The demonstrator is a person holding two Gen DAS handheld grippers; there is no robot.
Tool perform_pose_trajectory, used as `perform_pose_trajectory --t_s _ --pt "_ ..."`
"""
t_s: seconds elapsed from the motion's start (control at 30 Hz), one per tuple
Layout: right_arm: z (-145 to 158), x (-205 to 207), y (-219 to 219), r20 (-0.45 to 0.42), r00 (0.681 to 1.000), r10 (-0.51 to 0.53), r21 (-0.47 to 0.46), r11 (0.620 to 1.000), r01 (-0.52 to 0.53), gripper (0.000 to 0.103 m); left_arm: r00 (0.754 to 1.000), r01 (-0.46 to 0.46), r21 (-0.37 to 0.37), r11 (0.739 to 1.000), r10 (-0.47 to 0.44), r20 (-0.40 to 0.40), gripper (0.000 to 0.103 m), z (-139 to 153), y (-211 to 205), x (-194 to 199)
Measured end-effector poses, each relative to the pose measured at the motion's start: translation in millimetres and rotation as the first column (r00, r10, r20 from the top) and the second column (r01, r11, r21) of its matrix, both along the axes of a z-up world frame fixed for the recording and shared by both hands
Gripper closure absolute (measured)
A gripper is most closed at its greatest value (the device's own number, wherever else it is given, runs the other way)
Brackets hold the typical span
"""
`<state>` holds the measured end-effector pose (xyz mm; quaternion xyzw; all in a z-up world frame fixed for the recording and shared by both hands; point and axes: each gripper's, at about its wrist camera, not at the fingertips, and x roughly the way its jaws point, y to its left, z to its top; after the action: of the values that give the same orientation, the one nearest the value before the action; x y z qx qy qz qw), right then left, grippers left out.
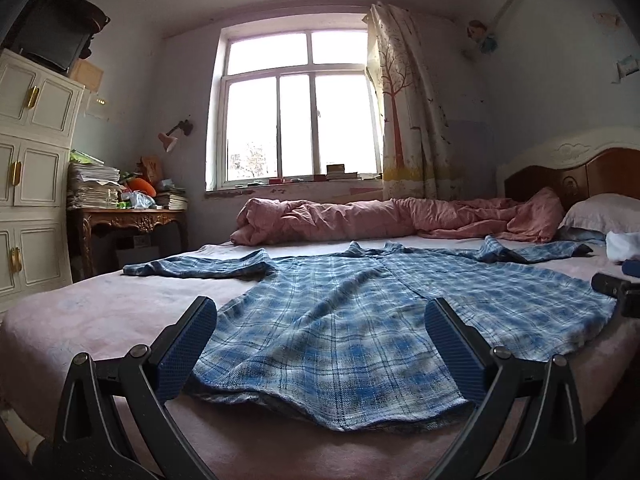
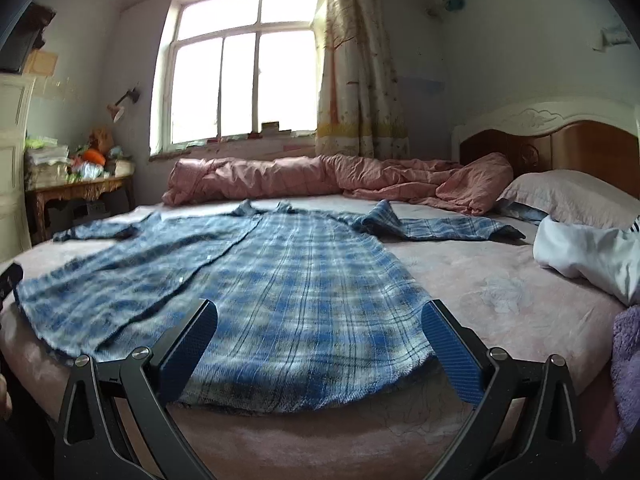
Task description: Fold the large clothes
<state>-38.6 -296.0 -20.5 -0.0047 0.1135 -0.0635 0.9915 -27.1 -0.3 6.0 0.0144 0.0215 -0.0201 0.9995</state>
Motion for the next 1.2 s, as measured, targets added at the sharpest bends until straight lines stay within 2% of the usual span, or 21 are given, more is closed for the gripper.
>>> perform_pose_trajectory --t_s 0.17,0.27,0.5,0.67,0.93,1.0,1.1,1.2 --pt "-1 3 0 -0.029 0.999 0.025 0.009 1.000 -0.025 0.000 0.998 -0.039 -0.030 0.999 0.041 0.053 0.000 -1 1 -2" --pt "-2 7 0 -0.054 0.998 0.034 0.024 0.999 -0.032 0.000 0.994 -0.073 -0.011 0.997 0.074 0.075 0.000 -3 -2 -2" --pt "-4 8 -3 -0.061 0.998 0.016 0.025 1.000 -0.015 0.000 1.000 -0.008 -0.027 1.000 0.008 0.021 0.000 -4 0 1" --pt "-4 8 -3 -0.063 0.998 0.017 0.025 1.000 -0.016 0.000 0.997 0.051 -0.043 0.998 -0.054 -0.062 0.000 -4 3 8" --pt "-3 8 -2 -0.065 0.998 0.026 0.027 0.999 -0.024 0.000 0.998 0.050 0.022 0.999 -0.049 -0.030 0.000 -8 -3 2" --pt "-3 8 -2 -0.064 0.998 0.028 0.029 0.999 -0.026 0.000 0.998 0.040 0.030 0.999 -0.038 -0.045 0.000 -12 -5 3" --pt "-2 6 -2 -0.064 0.997 0.039 0.029 0.999 -0.038 0.000 0.994 0.071 0.027 0.997 -0.069 -0.081 0.000 -16 -5 4" --pt "-4 8 4 -0.102 0.987 0.125 0.016 0.992 -0.124 0.000 0.991 0.096 0.053 0.994 -0.091 -0.098 0.000 -19 -9 0"
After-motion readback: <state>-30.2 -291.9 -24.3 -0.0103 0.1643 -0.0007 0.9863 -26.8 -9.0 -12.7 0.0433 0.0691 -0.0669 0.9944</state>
